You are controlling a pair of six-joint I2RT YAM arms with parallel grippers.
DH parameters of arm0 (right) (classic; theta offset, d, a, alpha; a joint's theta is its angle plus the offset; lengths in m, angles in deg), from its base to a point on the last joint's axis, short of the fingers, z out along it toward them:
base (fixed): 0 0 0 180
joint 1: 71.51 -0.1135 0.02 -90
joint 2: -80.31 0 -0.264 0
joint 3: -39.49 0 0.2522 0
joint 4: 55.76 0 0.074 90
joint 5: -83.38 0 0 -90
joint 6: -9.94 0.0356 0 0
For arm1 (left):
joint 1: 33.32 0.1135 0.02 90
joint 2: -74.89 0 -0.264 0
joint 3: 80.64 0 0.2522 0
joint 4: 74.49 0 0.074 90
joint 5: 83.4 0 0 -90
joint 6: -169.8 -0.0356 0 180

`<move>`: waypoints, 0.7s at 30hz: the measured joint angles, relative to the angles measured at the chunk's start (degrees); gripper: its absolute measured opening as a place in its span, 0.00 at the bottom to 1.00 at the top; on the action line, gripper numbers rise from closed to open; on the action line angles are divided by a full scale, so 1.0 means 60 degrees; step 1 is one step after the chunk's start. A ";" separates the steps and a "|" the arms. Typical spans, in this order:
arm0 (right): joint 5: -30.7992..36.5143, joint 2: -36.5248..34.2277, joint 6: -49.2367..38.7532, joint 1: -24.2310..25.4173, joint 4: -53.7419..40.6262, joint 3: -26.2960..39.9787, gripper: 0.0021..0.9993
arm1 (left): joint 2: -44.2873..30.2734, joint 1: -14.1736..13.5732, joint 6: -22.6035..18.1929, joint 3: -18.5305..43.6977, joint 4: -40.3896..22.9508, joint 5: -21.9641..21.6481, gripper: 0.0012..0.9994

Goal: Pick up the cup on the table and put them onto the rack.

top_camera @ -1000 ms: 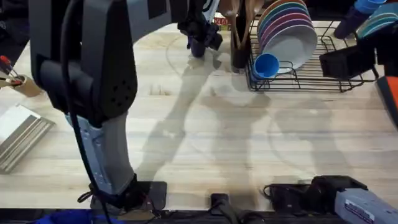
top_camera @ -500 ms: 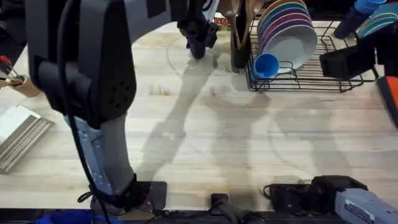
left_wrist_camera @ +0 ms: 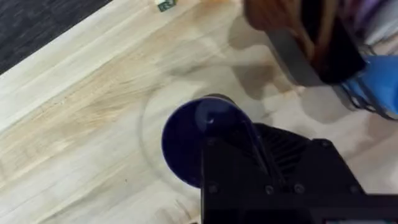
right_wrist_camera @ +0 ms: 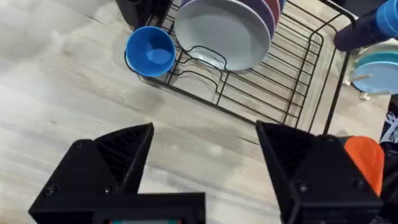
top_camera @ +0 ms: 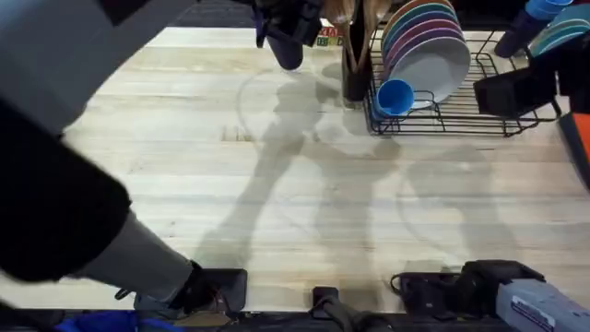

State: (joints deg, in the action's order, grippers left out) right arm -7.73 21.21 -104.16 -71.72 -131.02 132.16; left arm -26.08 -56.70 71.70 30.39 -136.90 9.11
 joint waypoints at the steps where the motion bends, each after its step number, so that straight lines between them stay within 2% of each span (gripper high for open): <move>1: 0.0000 0.0001 -0.0004 0.0000 0.0000 0.0000 1.00 | 0.0084 -0.0086 0.0000 0.0000 -0.0134 -0.0019 0.04; 9: 0.0000 0.0001 0.0000 0.0000 0.0000 0.0000 1.00 | 0.0625 -0.1236 0.0002 0.0000 -0.0802 -0.0620 0.04; 10: 0.0000 0.0000 -0.0003 0.0000 0.0000 0.0000 1.00 | 0.0822 -0.1572 0.0000 0.0000 -0.0851 -0.0713 0.04; 21: 0.0000 -0.0003 0.0000 0.0000 0.0000 0.0000 1.00 | 0.0991 -0.2188 0.0001 0.0000 -0.1087 -0.0882 0.04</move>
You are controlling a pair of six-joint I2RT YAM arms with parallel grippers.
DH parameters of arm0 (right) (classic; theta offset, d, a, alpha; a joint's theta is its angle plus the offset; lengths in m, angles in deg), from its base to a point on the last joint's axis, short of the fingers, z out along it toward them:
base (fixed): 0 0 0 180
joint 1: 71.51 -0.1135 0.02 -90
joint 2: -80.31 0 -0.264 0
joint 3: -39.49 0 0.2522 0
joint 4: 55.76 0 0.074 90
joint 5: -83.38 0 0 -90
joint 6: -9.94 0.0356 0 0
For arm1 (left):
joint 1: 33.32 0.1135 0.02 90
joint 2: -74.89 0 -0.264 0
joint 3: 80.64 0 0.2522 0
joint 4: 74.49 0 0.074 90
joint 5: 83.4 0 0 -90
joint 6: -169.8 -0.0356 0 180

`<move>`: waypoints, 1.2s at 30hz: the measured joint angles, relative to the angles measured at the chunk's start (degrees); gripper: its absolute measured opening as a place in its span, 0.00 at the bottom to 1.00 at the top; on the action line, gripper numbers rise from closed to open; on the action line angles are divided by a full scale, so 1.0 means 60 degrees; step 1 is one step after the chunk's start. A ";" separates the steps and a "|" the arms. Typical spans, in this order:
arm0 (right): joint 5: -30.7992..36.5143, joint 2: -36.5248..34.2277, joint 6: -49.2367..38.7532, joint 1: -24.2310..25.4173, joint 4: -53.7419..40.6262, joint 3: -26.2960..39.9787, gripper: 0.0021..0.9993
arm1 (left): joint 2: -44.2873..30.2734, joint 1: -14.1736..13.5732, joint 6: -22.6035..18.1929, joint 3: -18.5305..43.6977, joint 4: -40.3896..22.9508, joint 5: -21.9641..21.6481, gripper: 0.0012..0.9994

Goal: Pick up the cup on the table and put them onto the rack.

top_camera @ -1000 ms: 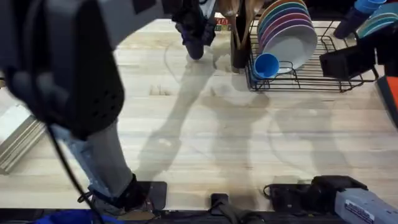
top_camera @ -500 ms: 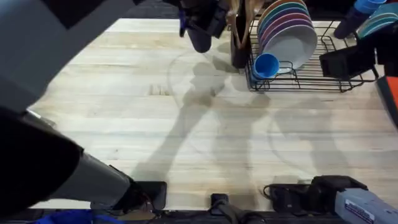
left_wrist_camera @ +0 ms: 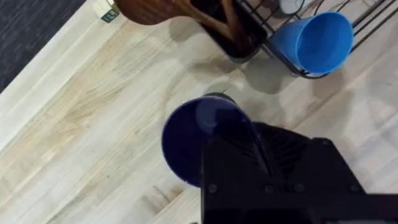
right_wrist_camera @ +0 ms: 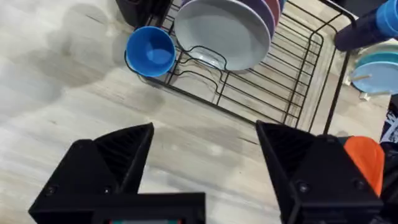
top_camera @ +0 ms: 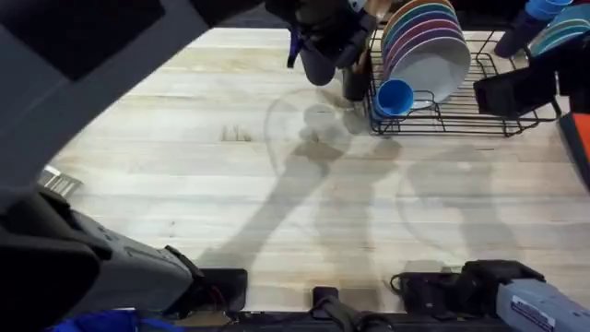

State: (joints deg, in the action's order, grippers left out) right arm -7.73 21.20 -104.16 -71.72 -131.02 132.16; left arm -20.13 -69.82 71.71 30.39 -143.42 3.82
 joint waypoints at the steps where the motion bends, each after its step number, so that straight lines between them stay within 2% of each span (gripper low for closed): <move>1: 0.0000 0.0004 -0.0003 0.0000 0.0000 0.0000 1.00 | 0.0011 -0.0007 -0.0001 0.0000 -0.0019 0.0003 0.04; 6: 0.0091 0.0215 0.0000 0.0000 -0.0015 0.0000 1.00 | 0.0223 -0.0037 0.0000 0.0000 -0.0137 0.0096 0.04; 12: 0.0469 0.1271 -0.0003 0.0000 -0.0326 0.0000 1.00 | 0.0607 -0.0071 0.0010 0.0000 -0.0177 0.0449 0.04; 20: 0.0619 0.2549 -0.0004 0.0000 -0.0412 0.0004 1.00 | 0.0669 -0.0449 0.0024 0.0000 -0.0218 0.0636 0.04; 30: 0.1144 0.2692 -0.0033 0.0000 -0.0415 0.0004 1.00 | 0.0667 -0.0489 0.0028 0.0000 -0.0650 0.0677 0.04; 36: 0.1264 0.2692 -0.0040 0.0000 -0.0415 0.0004 1.00 | 0.0669 -0.0489 -0.0024 0.0000 -0.0557 0.0258 0.04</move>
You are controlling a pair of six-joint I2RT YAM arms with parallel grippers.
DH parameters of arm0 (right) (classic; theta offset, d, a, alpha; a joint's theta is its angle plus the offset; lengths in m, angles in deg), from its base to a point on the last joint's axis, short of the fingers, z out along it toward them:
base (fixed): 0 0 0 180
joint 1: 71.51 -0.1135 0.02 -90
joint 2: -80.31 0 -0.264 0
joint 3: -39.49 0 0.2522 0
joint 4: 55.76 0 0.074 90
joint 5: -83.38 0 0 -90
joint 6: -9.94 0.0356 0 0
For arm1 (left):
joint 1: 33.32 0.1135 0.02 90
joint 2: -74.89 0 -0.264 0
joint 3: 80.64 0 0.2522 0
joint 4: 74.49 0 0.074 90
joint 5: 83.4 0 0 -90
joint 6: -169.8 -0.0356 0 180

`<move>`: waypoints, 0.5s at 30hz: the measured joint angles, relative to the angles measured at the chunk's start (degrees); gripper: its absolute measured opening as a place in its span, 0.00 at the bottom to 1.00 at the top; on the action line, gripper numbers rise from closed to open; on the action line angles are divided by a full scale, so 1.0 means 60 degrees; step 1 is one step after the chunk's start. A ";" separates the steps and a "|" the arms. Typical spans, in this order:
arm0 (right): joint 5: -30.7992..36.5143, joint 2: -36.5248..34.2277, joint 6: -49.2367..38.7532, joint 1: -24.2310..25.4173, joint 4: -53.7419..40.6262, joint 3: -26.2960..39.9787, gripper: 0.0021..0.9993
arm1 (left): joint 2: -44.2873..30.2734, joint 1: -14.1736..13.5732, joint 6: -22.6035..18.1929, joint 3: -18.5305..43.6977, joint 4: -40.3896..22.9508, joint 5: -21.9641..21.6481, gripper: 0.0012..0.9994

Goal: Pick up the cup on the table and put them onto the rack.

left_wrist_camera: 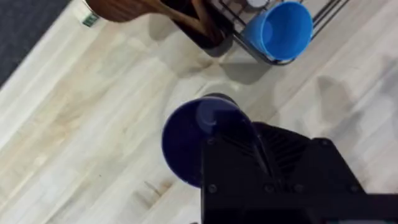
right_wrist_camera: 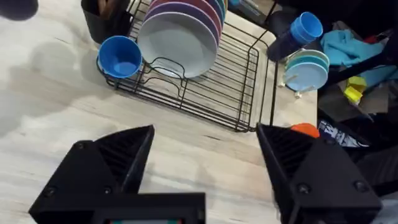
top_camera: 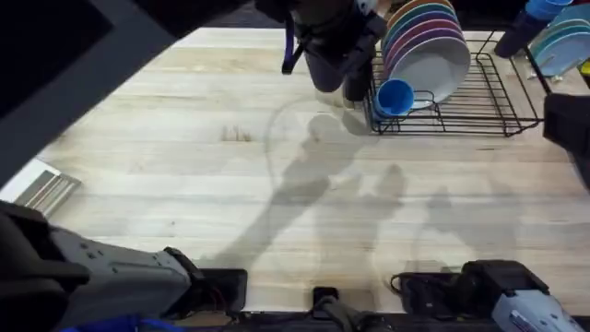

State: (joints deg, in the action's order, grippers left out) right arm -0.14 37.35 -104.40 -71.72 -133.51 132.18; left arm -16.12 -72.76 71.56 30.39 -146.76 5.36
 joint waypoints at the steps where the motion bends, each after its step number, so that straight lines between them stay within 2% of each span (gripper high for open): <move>1: 0.0004 0.0000 0.0003 0.0000 0.0000 0.0000 1.00 | 0.0001 0.0000 -0.0076 0.0000 0.0153 -0.0003 0.04; 7: 0.0029 0.0000 0.0002 0.0000 -0.0004 0.0000 1.00 | 0.0000 0.0000 -0.1147 0.0000 0.1417 0.0545 0.04; 11: 0.0029 0.0000 0.0004 0.0000 -0.0137 0.0000 1.00 | 0.0001 0.0000 -0.2178 0.0000 0.1297 0.0916 0.04; 15: 0.0029 0.0000 0.0004 0.0000 -0.0441 0.0000 1.00 | 0.0001 0.0000 -0.2746 0.0000 0.1153 0.1053 0.04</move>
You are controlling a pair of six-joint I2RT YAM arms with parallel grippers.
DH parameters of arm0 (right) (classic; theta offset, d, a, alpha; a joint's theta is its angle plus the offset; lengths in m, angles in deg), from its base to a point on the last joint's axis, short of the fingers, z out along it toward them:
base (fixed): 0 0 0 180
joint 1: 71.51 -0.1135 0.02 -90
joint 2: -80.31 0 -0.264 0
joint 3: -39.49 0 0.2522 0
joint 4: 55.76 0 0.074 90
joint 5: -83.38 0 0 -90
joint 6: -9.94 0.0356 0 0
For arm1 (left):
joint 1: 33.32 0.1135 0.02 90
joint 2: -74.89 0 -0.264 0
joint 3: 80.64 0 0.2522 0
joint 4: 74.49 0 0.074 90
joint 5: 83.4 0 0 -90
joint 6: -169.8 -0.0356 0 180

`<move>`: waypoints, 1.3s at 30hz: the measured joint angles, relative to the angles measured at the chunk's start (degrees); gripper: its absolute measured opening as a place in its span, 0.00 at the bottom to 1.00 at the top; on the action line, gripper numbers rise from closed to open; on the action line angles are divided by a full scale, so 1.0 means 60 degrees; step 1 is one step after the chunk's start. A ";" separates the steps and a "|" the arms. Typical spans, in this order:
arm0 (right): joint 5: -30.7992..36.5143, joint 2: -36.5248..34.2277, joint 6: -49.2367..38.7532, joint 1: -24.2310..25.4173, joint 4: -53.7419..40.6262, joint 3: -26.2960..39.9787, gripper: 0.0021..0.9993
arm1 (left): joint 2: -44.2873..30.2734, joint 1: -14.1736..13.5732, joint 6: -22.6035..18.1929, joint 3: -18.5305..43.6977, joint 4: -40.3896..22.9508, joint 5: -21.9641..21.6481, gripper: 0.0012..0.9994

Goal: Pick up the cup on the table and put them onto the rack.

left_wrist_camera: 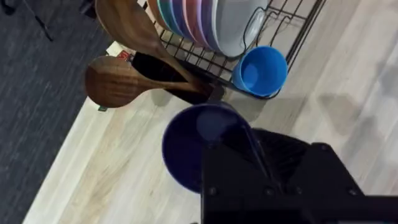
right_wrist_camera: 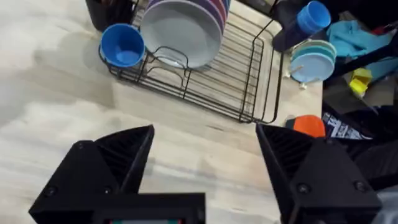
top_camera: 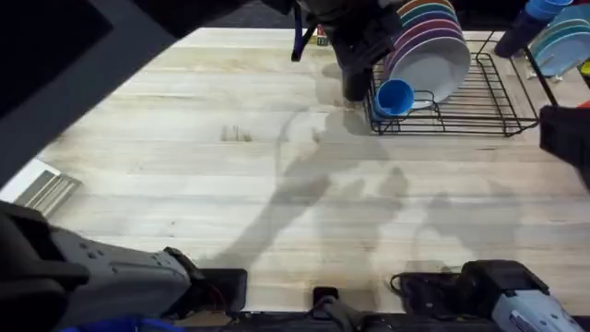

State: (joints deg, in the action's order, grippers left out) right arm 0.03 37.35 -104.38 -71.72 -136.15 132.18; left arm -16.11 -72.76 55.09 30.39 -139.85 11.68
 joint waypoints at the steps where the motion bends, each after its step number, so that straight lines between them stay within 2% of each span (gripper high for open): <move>1: 0.0001 0.0000 0.0000 0.0000 -0.0037 0.0000 1.00 | 0.0000 -0.0001 -0.0091 0.0000 -0.0008 0.0024 0.04; 8: 0.0004 0.0000 -0.0003 0.0000 -0.0043 0.0000 1.00 | 0.0347 -0.0004 -0.0350 -0.0007 -0.0050 0.0298 0.04; 13: 0.0004 0.0000 -0.0001 0.0000 -0.0044 0.0000 1.00 | 0.1120 -0.0011 -0.0390 -0.0007 0.0071 0.0851 0.04; 19: 0.0004 0.0000 -0.0004 0.0000 -0.0044 0.0000 1.00 | 0.1424 -0.0011 -0.0390 -0.0346 0.0962 0.1506 0.04; 24: 0.0004 0.0000 -0.0004 0.0000 -0.0084 0.0000 1.00 | 0.1277 -0.0011 -0.0341 -0.0975 0.1362 0.2016 0.04; 29: 0.0004 0.0000 -0.0004 0.0000 -0.0330 0.0000 1.00 | 0.0983 -0.0095 -0.0231 -0.1055 0.1537 0.2451 0.04; 39: 0.0004 0.0000 -0.0004 0.0000 -0.0452 0.0000 1.00 | -0.0164 -0.0523 -0.0045 -0.1054 0.2044 0.2717 0.04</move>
State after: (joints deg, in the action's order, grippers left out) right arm 0.06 37.35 -104.40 -71.72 -138.86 132.18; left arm -17.10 -75.89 54.82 24.07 -127.58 27.98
